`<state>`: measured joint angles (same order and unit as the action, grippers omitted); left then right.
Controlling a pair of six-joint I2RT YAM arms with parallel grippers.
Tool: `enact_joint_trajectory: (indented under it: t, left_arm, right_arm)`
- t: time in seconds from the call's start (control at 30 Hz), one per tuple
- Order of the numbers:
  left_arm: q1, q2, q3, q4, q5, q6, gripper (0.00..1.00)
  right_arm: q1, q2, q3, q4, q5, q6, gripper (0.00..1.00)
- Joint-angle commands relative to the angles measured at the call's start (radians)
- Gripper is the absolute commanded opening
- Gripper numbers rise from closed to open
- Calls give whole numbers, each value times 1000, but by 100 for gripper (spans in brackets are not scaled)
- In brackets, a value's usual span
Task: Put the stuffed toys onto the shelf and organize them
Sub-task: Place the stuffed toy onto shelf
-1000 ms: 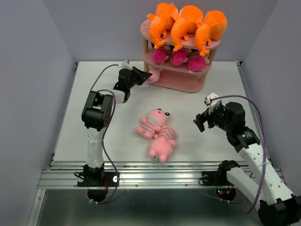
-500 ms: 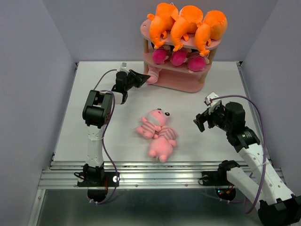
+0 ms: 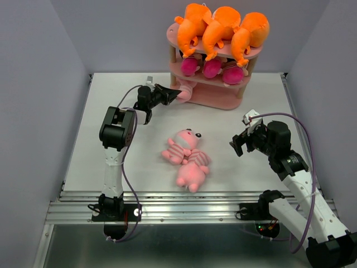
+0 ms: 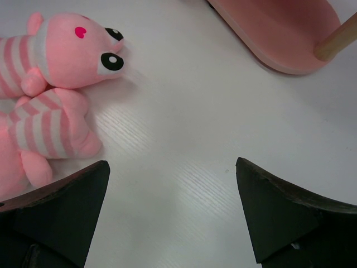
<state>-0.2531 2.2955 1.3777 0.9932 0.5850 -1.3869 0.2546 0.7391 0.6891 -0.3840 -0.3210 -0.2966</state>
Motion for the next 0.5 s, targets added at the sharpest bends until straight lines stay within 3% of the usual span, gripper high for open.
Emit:
enact_joint_trajectory:
  t: [0.0,0.13,0.23,0.47]
  left_arm:
    - [5,2,41,59,61,-49,1]
    - [11,-2,49,16,38,-21,5]
    - [18,2,56,5,21,-9,14]
    - [28,24,86,-4,29,-12,19]
  right_arm:
    - [-6,-18,4,37,10,-12,100]
    - [-6,-18,4,37,10,-13,100]
    - [-6,-20,4,36,11,-13,100]
    - [-6,-21,4,37,11,-13,100]
